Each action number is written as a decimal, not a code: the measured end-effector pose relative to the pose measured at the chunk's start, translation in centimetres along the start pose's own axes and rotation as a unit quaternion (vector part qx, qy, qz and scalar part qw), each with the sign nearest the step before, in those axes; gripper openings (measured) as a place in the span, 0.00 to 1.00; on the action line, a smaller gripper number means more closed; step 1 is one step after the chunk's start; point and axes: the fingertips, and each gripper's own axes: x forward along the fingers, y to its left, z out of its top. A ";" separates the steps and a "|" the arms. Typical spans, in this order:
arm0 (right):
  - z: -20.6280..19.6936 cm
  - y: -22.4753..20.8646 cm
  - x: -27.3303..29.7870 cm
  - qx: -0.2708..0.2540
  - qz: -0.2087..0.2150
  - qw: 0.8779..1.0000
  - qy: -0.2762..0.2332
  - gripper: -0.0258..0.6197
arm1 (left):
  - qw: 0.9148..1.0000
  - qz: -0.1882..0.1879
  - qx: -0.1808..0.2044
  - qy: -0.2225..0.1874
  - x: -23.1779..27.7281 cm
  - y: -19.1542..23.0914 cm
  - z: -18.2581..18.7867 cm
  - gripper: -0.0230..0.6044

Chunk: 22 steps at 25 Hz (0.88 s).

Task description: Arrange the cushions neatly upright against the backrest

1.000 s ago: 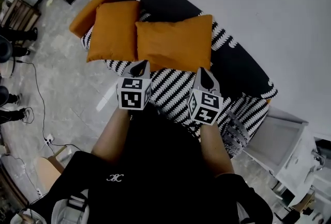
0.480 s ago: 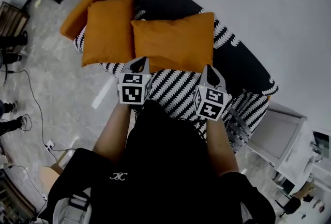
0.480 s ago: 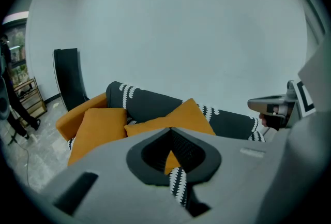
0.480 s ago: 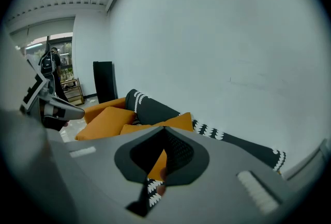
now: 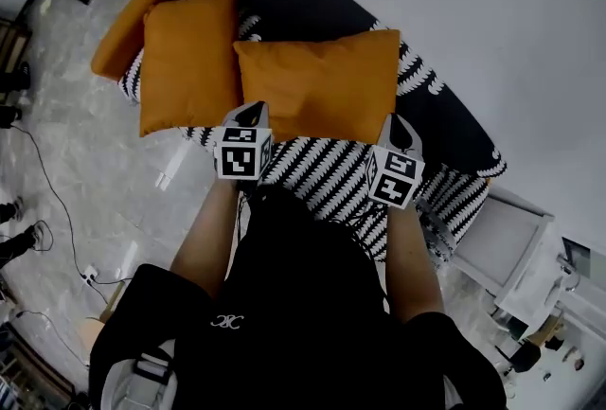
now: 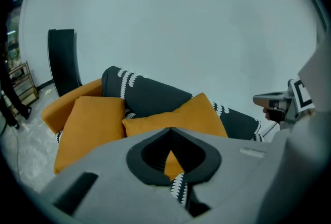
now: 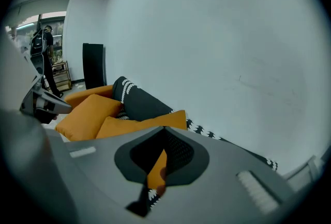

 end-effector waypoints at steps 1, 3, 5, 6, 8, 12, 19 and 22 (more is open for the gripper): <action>0.1 0.1 0.8 -0.004 0.000 1.000 0.005 0.06 | 1.000 -0.003 -0.009 0.005 0.8 0.5 0.0 0.05; 0.0 0.4 2.7 -0.015 0.007 1.000 0.019 0.06 | 0.999 -0.012 -0.026 0.018 2.4 1.4 -0.3 0.05; -0.6 1.1 5.2 -0.031 0.019 0.999 0.040 0.06 | 0.998 -0.022 -0.043 0.035 4.7 2.5 -1.0 0.19; -1.1 1.5 6.6 -0.041 0.024 0.998 0.051 0.06 | 0.998 -0.024 -0.050 0.043 5.8 3.1 -1.5 0.22; -2.2 1.9 8.9 -0.061 0.031 0.995 0.072 0.06 | 0.996 -0.023 -0.064 0.059 7.9 4.2 -2.6 0.22; -4.7 1.9 12.7 -0.079 0.039 0.989 0.116 0.06 | 0.993 -0.029 -0.071 0.094 11.6 5.5 -4.8 0.28; -9.5 0.3 17.6 -0.068 0.038 0.976 0.202 0.27 | 0.988 -0.019 -0.097 0.116 15.9 8.1 -7.4 0.46; -10.8 -1.1 19.2 -0.054 0.037 0.972 0.225 0.39 | 0.986 -0.015 -0.108 0.129 17.5 8.8 -8.8 0.54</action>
